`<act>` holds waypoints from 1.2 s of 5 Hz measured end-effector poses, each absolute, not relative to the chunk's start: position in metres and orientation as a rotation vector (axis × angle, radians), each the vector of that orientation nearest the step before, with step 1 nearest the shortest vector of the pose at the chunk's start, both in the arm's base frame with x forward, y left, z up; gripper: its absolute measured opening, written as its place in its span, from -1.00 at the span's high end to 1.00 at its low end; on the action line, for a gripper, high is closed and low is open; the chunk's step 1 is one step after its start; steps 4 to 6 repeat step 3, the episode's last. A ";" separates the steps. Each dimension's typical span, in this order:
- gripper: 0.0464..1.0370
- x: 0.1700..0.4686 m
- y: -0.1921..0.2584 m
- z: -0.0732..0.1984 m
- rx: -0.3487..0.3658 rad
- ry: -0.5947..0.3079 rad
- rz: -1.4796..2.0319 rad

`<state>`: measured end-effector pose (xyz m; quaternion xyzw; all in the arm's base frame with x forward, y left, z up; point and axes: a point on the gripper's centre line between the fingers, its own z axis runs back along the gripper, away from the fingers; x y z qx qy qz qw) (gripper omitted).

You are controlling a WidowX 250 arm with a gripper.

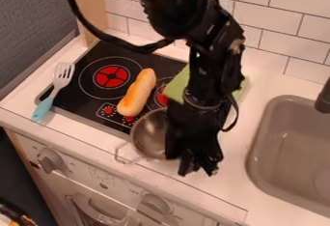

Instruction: Move the silver pot to the right bottom corner of the burner

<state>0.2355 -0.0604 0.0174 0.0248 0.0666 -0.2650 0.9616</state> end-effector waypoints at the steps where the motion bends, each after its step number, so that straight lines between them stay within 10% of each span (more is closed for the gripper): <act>1: -0.70 0.228 -0.058 0.029 -0.019 0.144 -0.505; 2: -0.95 0.224 -0.045 0.061 -0.113 0.080 -0.425; 6: -0.94 0.221 -0.030 0.073 -0.117 0.064 -0.340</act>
